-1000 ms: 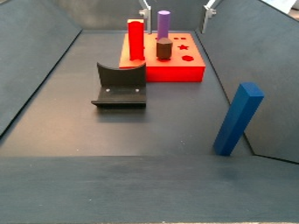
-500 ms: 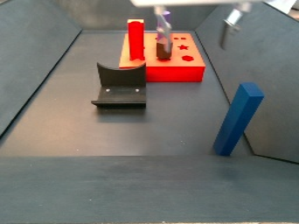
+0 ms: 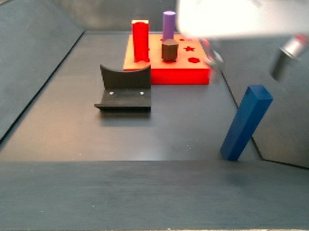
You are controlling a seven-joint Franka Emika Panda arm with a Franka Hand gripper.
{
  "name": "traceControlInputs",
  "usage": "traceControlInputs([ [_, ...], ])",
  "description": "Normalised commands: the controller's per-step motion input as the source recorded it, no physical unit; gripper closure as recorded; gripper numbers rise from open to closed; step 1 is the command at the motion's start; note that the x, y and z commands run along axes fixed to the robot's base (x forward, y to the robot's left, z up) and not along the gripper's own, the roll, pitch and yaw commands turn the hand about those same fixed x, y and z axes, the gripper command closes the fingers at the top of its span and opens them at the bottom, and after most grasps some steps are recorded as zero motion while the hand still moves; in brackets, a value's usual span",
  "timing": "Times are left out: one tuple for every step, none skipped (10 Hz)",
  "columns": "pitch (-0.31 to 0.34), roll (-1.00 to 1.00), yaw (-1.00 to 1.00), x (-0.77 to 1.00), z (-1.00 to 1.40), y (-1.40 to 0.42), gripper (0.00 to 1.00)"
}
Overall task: Pick up the rectangle object. Move up. Move to above the board. Insert the rectangle object.
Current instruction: Pick up the rectangle object.
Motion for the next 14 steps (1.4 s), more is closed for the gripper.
traceControlInputs([
  [-0.087,-0.1,0.0,-0.42,-0.34,0.5,0.0],
  [-0.046,-0.06,0.0,0.0,-0.38,0.39,0.0],
  [-0.03,-0.03,0.0,0.05,-0.42,0.39,0.0],
  [-0.034,-0.03,0.0,0.0,-0.4,0.39,0.0],
  [-0.031,-0.05,0.0,0.0,-0.34,0.35,0.0],
  [-0.029,-0.1,0.0,0.01,-0.27,0.28,0.0],
  [-0.053,-0.17,0.0,0.0,-0.22,0.19,0.0],
  [-0.097,-0.32,0.0,0.0,-0.13,0.12,0.0],
  [-0.139,-0.37,0.0,0.02,0.0,0.09,0.0],
  [-0.131,-0.33,0.0,0.02,0.0,0.05,0.0],
  [-0.047,-0.2,0.0,0.09,0.08,0.0,0.0],
  [-0.039,-0.14,0.0,0.12,0.02,-0.03,0.0],
  [0.0,-0.04,0.0,0.17,0.0,-0.06,0.0],
  [0.0,-0.01,0.0,0.13,0.0,-0.03,0.0],
])
